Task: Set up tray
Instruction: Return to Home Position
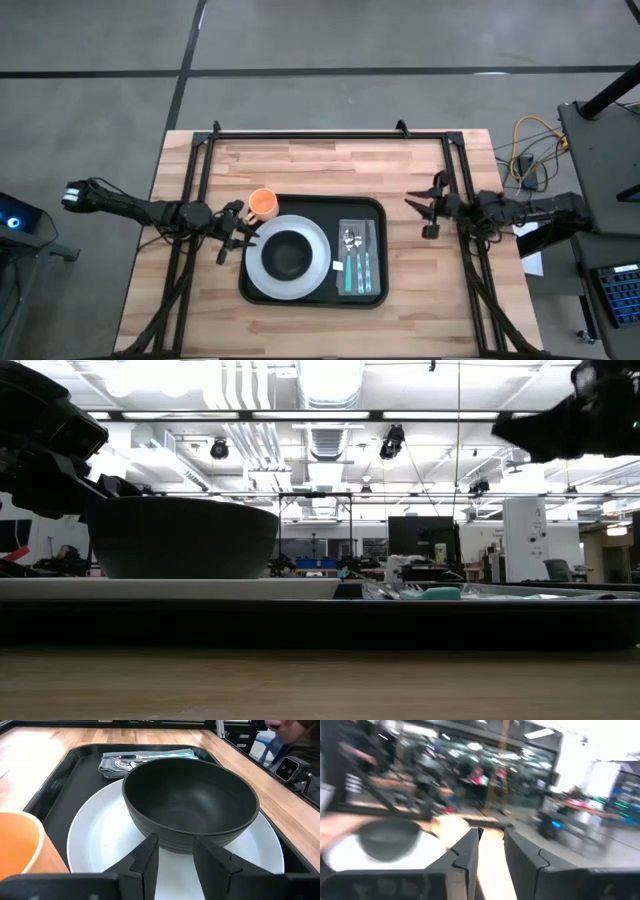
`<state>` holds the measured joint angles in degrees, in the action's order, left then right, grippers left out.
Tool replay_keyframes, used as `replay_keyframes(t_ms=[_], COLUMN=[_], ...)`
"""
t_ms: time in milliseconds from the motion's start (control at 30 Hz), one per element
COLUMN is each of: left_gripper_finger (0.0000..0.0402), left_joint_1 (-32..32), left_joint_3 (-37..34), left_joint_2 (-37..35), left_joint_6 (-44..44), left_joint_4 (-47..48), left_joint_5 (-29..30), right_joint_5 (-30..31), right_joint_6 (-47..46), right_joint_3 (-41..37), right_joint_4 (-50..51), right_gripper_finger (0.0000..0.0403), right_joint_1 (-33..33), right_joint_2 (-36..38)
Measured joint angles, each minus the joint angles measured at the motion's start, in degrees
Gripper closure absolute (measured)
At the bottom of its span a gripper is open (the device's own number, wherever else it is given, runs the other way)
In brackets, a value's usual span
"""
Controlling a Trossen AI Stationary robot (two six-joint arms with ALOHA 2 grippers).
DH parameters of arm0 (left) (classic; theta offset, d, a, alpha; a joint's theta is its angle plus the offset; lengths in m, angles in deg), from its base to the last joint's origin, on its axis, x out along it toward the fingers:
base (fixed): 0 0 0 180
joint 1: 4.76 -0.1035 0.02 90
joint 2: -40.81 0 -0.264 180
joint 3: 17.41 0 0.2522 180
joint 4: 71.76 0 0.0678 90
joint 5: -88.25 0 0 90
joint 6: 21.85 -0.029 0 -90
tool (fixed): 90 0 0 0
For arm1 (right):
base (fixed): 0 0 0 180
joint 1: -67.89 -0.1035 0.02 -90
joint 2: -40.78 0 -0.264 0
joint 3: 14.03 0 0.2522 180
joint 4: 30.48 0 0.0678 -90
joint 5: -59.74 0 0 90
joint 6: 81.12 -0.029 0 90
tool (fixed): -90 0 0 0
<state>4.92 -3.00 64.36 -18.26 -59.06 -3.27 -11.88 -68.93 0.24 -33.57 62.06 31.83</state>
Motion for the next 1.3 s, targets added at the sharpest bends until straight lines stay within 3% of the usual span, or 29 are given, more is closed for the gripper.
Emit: replay_keyframes(t_ms=[133, 233, 633, 933, 1300], left_gripper_finger=[0.03, 0.03, 0.03, 0.03, 0.03], left_joint_1=[0.0, 0.0, 0.0, 0.0, 0.0], left_joint_3=[0.0, 0.0, 0.0, 0.0, 0.0], left_joint_2=[0.0, 0.0, 0.0, 0.0, 0.0], left_joint_6=[0.0, 0.0, 0.0, 0.0, 0.0], left_joint_4=[0.0, 0.0, 0.0, 0.0, 0.0], left_joint_5=[0.0, 0.0, 0.0, 0.0, 0.0], right_joint_5=[6.5, 7.6, 9.2, 9.1, 9.1], right_joint_6=[1.3, 3.0, 4.6, -4.7, -4.7], right_joint_3=[0.0, 0.0, 0.1, 0.1, 0.1], right_joint_4=[7.6, 13.2, 13.2, 13.2, 13.2], right_gripper_finger=[0.0316, 0.032, 0.0333, 0.032, 0.0324], right_joint_1=[0.0, 0.0, 0.0, 0.0, 0.0], right_joint_2=[2.2, 3.4, 2.7, 2.8, 2.8])
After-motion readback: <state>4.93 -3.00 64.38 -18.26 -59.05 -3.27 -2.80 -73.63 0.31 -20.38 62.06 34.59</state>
